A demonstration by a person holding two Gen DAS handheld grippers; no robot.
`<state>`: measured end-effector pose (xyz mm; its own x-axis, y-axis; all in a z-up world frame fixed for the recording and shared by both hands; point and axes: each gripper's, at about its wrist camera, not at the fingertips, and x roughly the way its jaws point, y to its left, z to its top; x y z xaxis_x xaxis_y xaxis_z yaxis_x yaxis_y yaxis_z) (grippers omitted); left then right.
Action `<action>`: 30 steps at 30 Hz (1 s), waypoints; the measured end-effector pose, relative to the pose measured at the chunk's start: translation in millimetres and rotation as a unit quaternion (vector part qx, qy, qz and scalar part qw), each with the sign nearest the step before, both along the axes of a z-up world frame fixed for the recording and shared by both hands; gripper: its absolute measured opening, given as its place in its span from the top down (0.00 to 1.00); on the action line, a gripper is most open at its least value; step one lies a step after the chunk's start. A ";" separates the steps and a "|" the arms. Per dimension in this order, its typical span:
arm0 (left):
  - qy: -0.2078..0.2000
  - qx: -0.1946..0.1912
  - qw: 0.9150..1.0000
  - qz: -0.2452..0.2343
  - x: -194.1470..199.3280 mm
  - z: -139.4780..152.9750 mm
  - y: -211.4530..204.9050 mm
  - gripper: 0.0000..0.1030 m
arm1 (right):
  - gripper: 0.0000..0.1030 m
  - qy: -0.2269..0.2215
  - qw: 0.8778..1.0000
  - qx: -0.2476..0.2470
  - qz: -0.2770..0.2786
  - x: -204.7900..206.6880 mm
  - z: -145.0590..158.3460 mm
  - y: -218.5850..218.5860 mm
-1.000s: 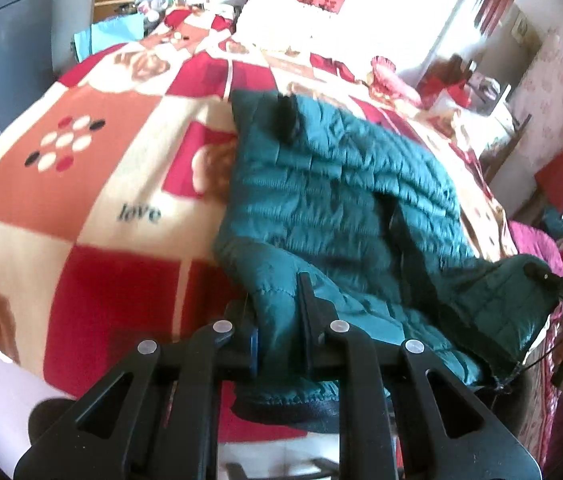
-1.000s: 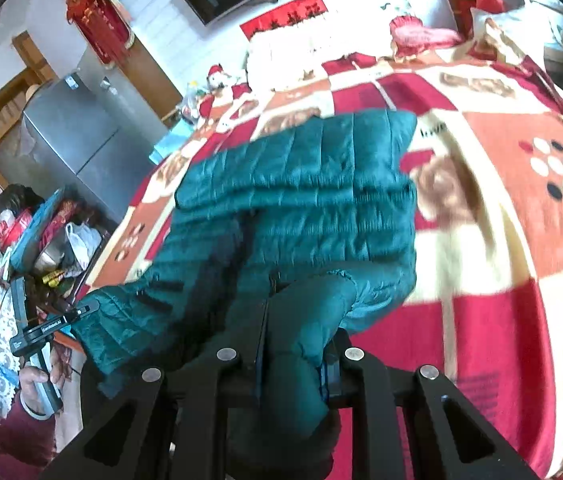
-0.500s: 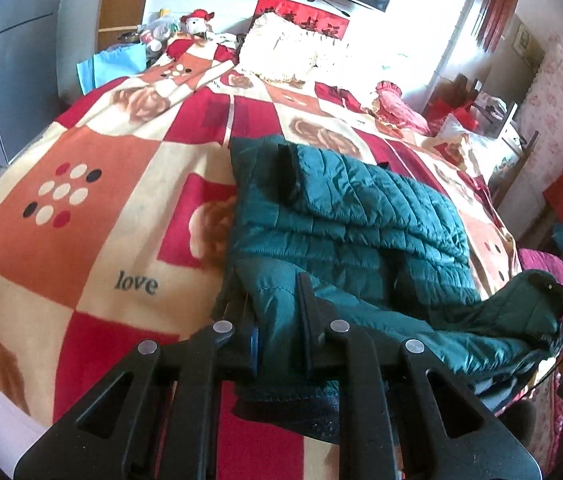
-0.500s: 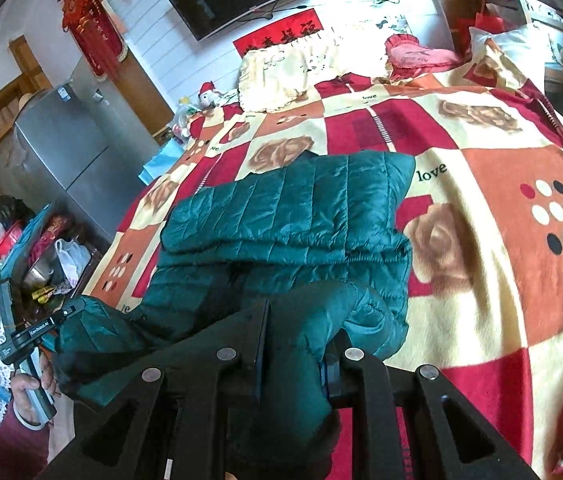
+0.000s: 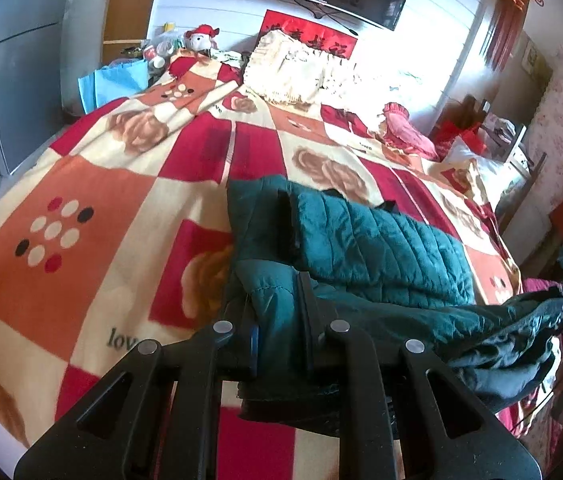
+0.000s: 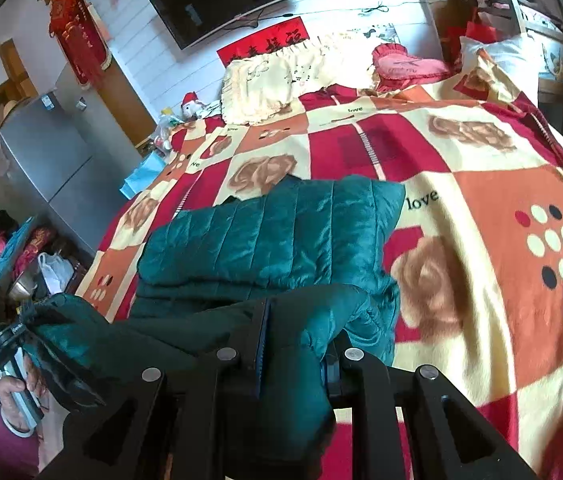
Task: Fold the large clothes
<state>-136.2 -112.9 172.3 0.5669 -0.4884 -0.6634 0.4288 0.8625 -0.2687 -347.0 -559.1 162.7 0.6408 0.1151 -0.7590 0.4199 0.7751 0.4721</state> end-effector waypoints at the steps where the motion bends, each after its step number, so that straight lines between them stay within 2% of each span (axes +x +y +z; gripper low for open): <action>1: -0.002 0.002 1.000 0.001 3.2 0.9 -2.5 0.86 | 0.83 0.001 1.000 -0.001 -0.002 4.2 0.0 -3.0; 11: 0.000 0.022 0.999 0.026 52.6 1.1 -32.4 0.86 | 0.83 0.022 0.999 -0.023 -0.013 44.3 -8.7 -23.0; 19: -0.002 0.041 0.998 0.051 96.2 -1.6 -55.8 0.86 | 0.83 0.037 0.998 -0.030 -0.043 76.3 -19.5 -51.6; 25: 0.018 0.056 0.996 0.066 132.7 -20.2 -74.7 0.86 | 0.83 0.058 0.997 -0.025 -0.052 105.4 -37.4 -68.3; 30: 0.048 0.072 0.993 0.078 163.2 -48.3 -90.2 0.86 | 0.83 0.082 0.995 -0.005 -0.065 128.9 -66.0 -83.4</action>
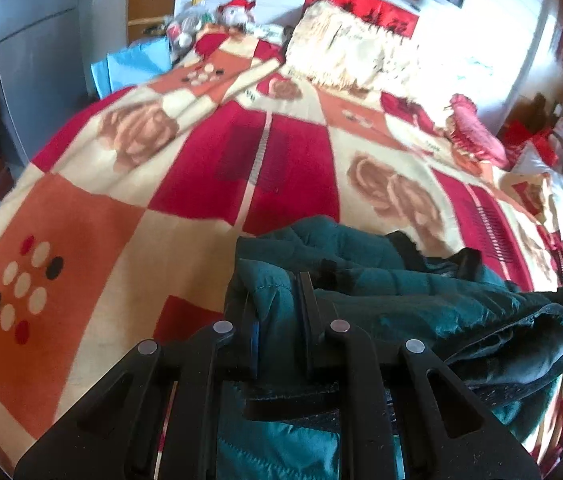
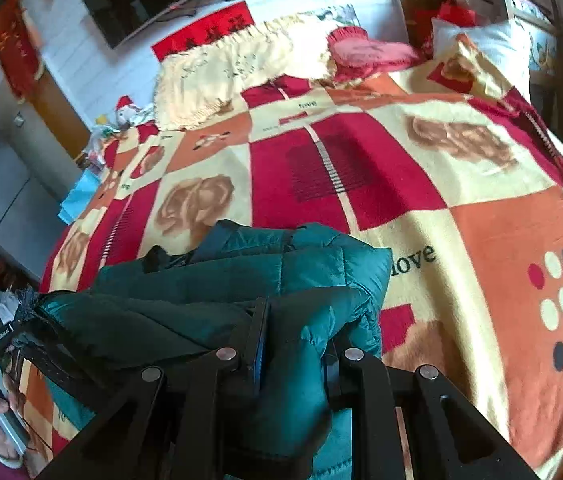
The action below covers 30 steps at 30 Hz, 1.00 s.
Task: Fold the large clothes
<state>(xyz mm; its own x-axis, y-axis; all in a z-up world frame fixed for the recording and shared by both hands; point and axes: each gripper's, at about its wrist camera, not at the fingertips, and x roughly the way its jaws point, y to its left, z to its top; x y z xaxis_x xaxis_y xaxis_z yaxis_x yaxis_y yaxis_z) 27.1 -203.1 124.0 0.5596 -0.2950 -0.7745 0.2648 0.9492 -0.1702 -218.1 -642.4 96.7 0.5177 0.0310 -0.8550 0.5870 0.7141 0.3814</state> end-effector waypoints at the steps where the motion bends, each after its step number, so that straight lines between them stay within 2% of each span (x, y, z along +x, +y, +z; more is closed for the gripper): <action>1: 0.006 0.000 1.000 0.003 3.9 -5.6 -1.2 0.86 | 0.83 0.003 1.000 0.004 -0.003 2.7 -4.9 -1.8; 6: 0.027 -0.012 0.999 0.016 20.3 -27.1 -3.9 0.83 | 0.83 0.011 0.998 0.037 -0.041 14.3 -39.3 -11.3; 9: 0.040 -0.025 0.999 0.017 26.8 -31.8 -2.6 0.83 | 0.79 0.007 0.997 0.050 -0.060 18.1 -51.0 -14.1; 11: 0.054 -0.048 0.997 0.017 28.8 -29.2 3.3 0.82 | 0.76 0.005 0.997 0.052 -0.063 20.7 -53.3 -14.1; 13: 0.073 -0.087 0.993 0.019 30.6 -22.5 15.1 0.80 | 0.73 0.002 0.997 0.055 -0.062 23.0 -55.7 -13.2; 14: 0.083 -0.117 0.989 0.022 30.2 -16.4 24.3 0.77 | 0.72 0.000 0.996 0.057 -0.062 23.3 -56.3 -14.0; 16: 0.090 -0.139 0.986 0.025 26.8 -7.0 33.0 0.73 | 0.71 -0.004 0.996 0.063 -0.065 22.9 -56.7 -15.4; 18: 0.071 -0.128 0.989 0.024 15.6 7.9 34.9 0.57 | 0.69 -0.009 0.995 0.070 -0.069 22.1 -55.6 -16.5; 20: 0.032 -0.117 0.992 0.020 0.2 24.8 35.4 0.47 | 0.65 -0.020 0.994 0.075 -0.073 21.7 -52.1 -18.4; 23: -0.014 -0.119 0.992 0.024 -13.0 44.2 42.5 0.45 | 0.57 -0.036 0.993 0.079 -0.083 20.0 -43.7 -20.3; 25: -0.021 -0.121 0.992 0.023 -16.0 48.5 43.3 0.38 | 0.41 -0.047 0.992 0.082 -0.085 19.9 -37.0 -20.2; 27: -0.020 -0.108 0.994 0.010 -19.1 48.4 37.7 0.37 | 0.36 -0.052 0.992 0.073 -0.085 20.3 -28.0 -19.0; 30: -0.023 -0.083 0.996 -0.007 -24.6 40.3 23.6 0.37 | 0.33 -0.064 0.994 0.027 -0.089 17.9 -4.4 -18.4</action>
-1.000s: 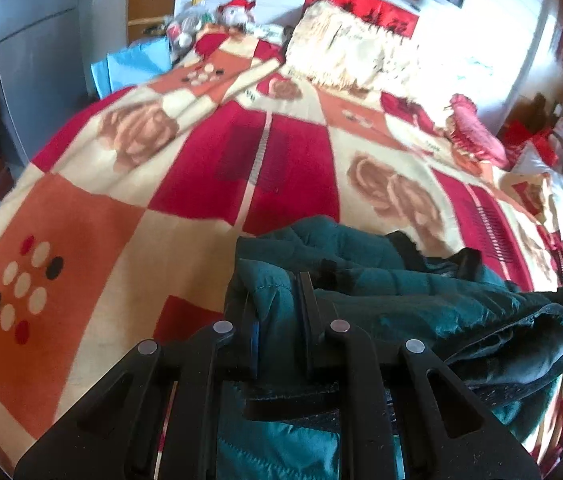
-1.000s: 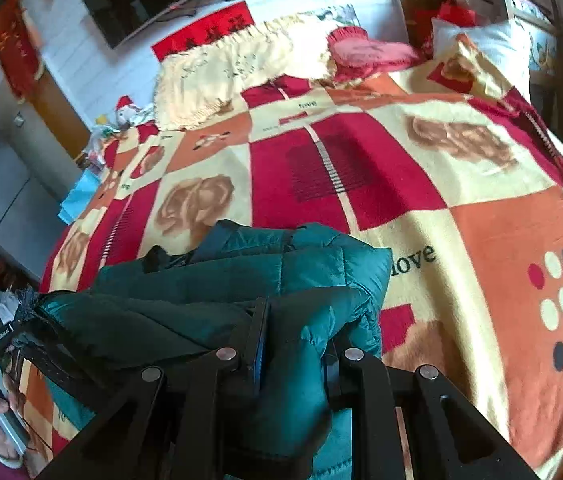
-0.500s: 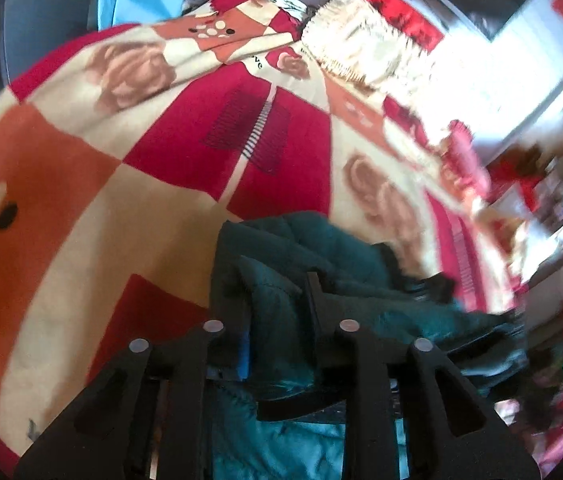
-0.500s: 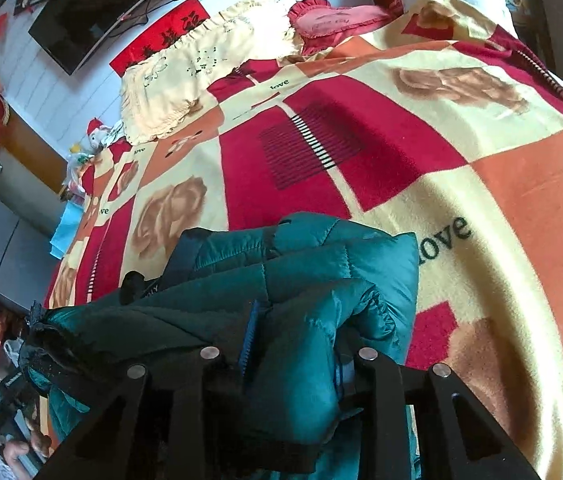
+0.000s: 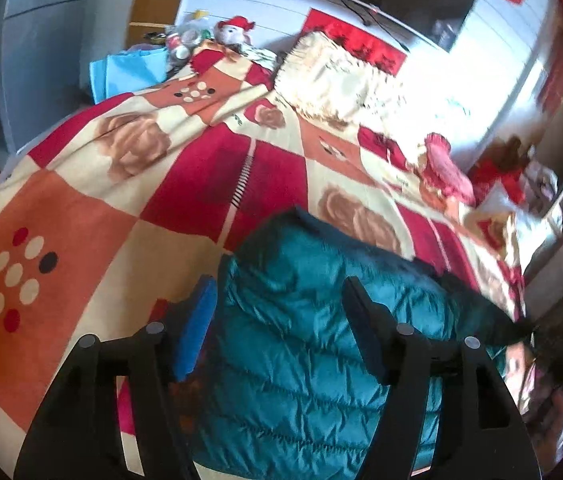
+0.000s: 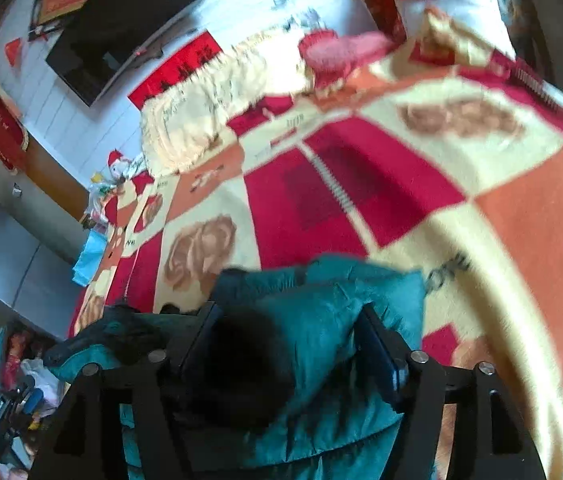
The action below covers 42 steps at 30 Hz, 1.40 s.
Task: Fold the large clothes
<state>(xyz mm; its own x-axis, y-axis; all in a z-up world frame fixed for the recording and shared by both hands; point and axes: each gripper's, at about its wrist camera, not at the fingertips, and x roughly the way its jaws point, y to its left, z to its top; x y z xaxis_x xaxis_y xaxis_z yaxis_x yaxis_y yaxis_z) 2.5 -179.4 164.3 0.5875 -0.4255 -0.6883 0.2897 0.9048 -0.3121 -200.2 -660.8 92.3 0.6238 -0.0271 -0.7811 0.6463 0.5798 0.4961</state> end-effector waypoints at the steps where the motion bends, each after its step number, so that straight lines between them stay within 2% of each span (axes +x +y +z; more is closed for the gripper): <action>1: 0.000 0.007 1.000 -0.005 -1.0 -5.4 -5.4 0.37 | 0.33 -0.003 1.000 -0.012 -0.002 -1.3 5.9 0.3; 4: 0.006 0.021 1.000 -0.012 -2.7 -22.7 -21.8 0.37 | 0.33 -0.012 0.999 -0.037 0.011 -1.7 24.5 7.3; 7: 0.021 0.047 0.999 -0.017 0.5 -40.1 -40.8 0.37 | 0.33 -0.011 0.996 -0.061 0.067 11.9 31.5 33.9; 11: 0.022 0.106 0.994 -0.013 10.7 -65.2 -63.8 0.37 | 0.33 0.037 0.982 -0.101 0.158 48.5 12.2 79.7; 13: 0.023 0.116 0.993 -0.010 18.1 -73.6 -67.3 0.34 | 0.33 0.054 0.975 -0.122 0.180 66.0 -2.0 96.6; 15: 0.029 0.123 0.992 -0.003 28.2 -82.1 -67.7 0.27 | 0.33 0.067 0.971 -0.135 0.186 77.2 -17.1 104.6; 18: 0.040 0.121 0.992 0.007 40.6 -91.5 -67.1 0.22 | 0.33 0.098 0.968 -0.138 0.184 95.4 -43.9 103.6; 25: 0.033 0.136 0.990 0.010 50.0 -101.2 -75.3 0.21 | 0.30 0.128 0.967 -0.140 0.168 111.3 -78.9 96.9; 29: 0.033 0.135 0.990 0.009 49.4 -101.9 -75.9 0.21 | 0.30 0.137 0.968 -0.137 0.161 110.0 -66.9 97.3; 32: 0.035 0.134 0.990 0.009 50.1 -102.2 -76.3 0.21 | 0.30 0.098 0.976 -0.123 0.149 99.2 -43.4 103.0; 35: 0.038 0.135 0.990 0.009 51.4 -101.8 -76.6 0.21 | 0.30 0.068 0.978 -0.111 0.165 104.3 -26.2 116.9; 38: 0.039 0.136 0.990 0.008 52.2 -102.0 -77.1 0.21 | 0.30 0.055 0.971 -0.118 0.200 123.7 -16.2 141.1; 42: 0.039 0.143 0.989 0.005 54.2 -103.1 -79.1 0.20 | 0.30 0.070 0.960 -0.141 0.232 146.2 -29.5 167.7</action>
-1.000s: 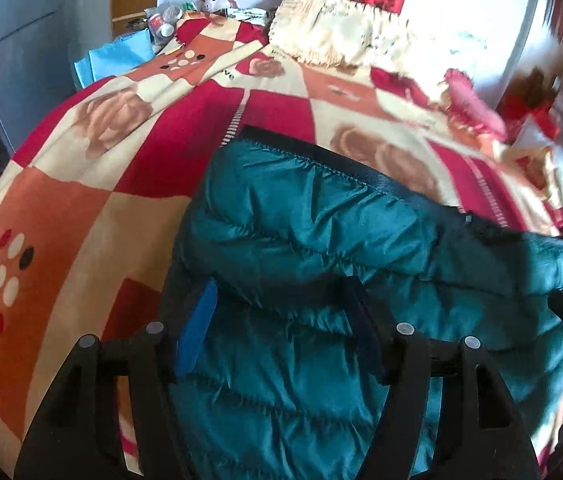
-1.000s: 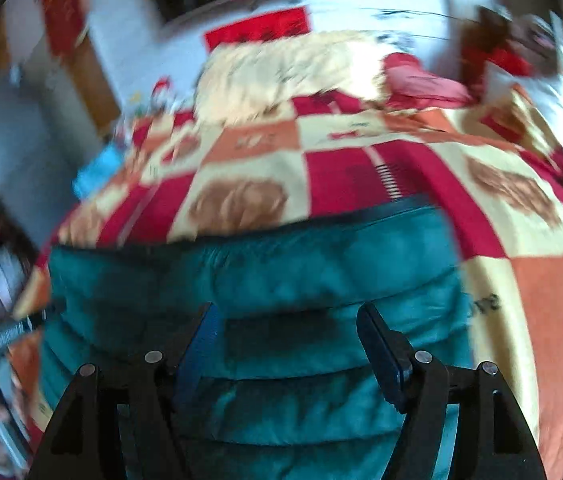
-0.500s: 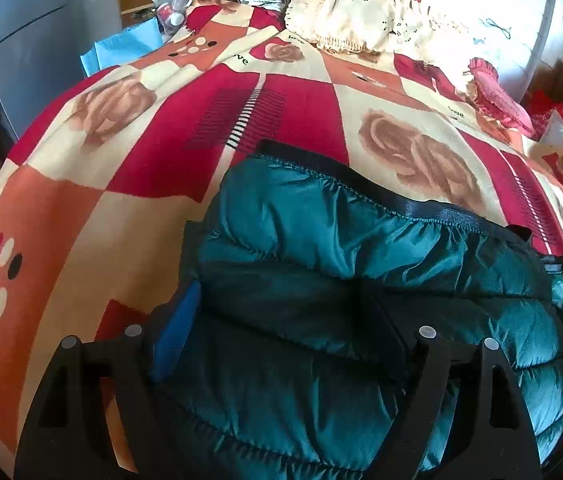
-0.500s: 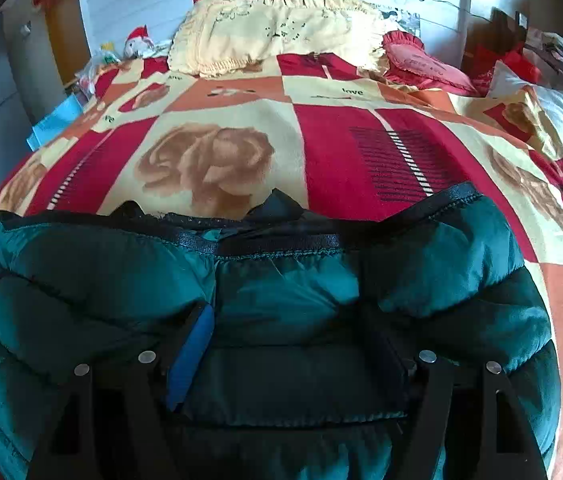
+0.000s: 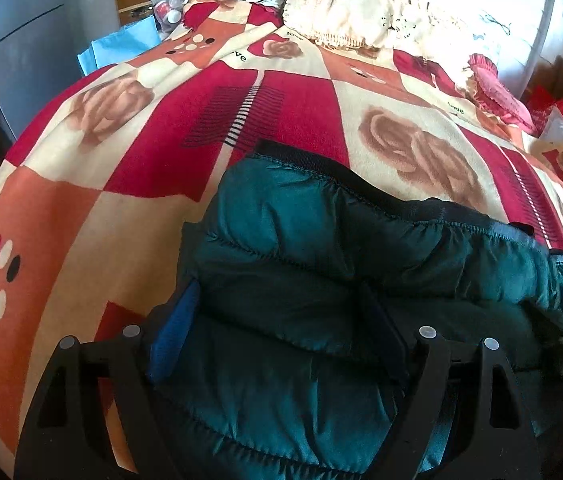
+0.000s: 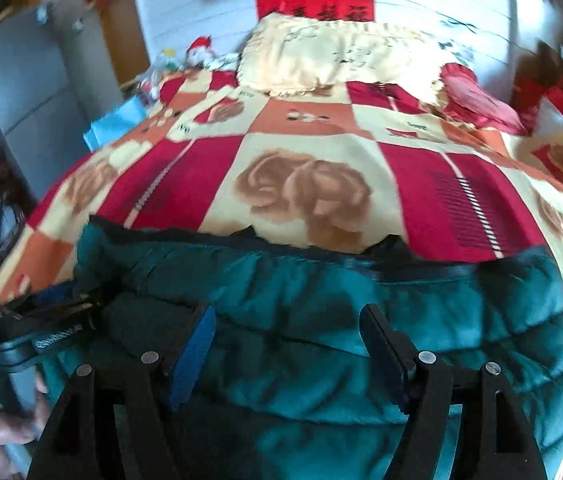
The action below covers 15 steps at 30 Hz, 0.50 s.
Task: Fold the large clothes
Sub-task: 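Press the folded jacket bundle flat with both tools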
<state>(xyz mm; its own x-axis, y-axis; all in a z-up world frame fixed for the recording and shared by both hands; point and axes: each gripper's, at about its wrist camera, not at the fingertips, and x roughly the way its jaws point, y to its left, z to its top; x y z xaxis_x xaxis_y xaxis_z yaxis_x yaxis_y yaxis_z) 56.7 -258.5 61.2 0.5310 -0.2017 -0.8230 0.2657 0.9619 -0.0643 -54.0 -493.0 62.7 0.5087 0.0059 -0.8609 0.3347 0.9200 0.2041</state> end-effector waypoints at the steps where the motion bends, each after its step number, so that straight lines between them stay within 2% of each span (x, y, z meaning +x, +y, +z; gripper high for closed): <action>1: 0.000 0.002 1.000 -0.001 1.2 -0.6 -0.8 0.20 | 0.30 0.016 1.000 -0.009 0.003 5.4 -10.3 4.8; 4: 0.002 0.007 1.000 -0.001 4.9 -2.6 -3.4 0.20 | 0.25 0.031 0.999 -0.002 -0.008 10.6 -31.9 1.0; 8: 0.007 -0.002 1.000 -0.002 7.1 -1.9 -1.1 0.19 | 0.24 0.036 0.999 0.024 -0.020 10.2 -39.7 -9.0; 10: 0.008 -0.020 1.000 -0.003 5.4 3.1 5.1 0.19 | 0.24 0.028 0.999 0.029 -0.022 3.7 -29.4 -13.4; 12: 0.003 -0.057 0.998 0.006 0.7 13.5 18.2 0.19 | 0.24 0.004 0.999 0.024 -0.033 -13.6 -11.2 -23.9; 15: -0.009 -0.076 0.997 0.013 -1.3 26.7 27.2 0.19 | 0.24 -0.015 0.998 -0.023 -0.054 -40.3 9.5 -48.4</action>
